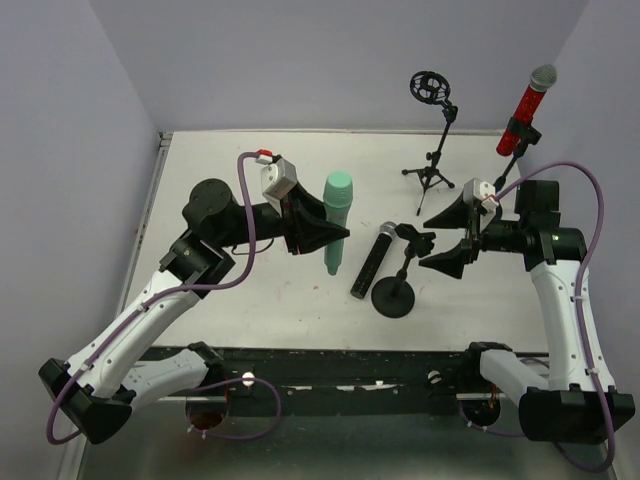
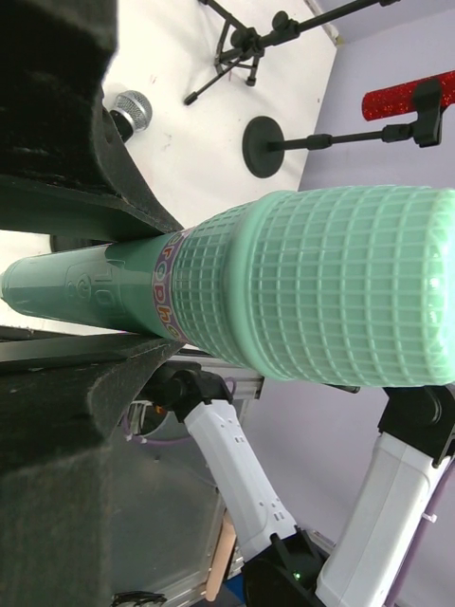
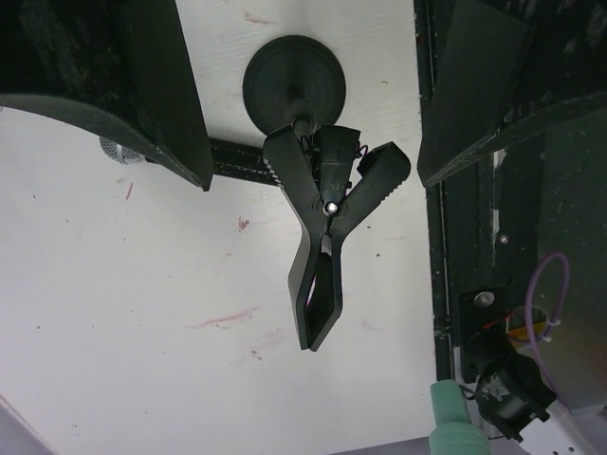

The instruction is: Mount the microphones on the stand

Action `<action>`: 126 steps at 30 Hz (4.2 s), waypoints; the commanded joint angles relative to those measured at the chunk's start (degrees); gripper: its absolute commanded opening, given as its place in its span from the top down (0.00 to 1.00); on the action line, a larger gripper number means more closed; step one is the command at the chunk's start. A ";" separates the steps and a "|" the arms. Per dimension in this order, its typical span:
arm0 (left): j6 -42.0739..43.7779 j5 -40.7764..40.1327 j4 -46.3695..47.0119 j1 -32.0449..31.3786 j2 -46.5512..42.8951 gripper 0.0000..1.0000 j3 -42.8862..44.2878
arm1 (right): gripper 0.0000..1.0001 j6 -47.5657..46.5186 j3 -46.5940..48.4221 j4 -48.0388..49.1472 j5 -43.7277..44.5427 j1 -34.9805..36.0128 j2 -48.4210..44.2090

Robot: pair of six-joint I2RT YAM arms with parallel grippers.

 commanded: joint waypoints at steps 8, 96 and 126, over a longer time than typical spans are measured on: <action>-0.69 1.90 2.97 0.16 0.64 1.00 0.52 | 0.13 1.58 -0.55 0.26 -4.06 0.16 -0.95; 15.92 3.84 -13.90 -8.72 31.84 1.00 30.93 | 0.80 5.27 -1.34 1.40 2.27 3.86 -3.15; 6.70 1.73 16.06 -10.12 29.39 1.00 14.33 | 0.38 10.37 -2.92 4.74 -0.80 3.86 -2.45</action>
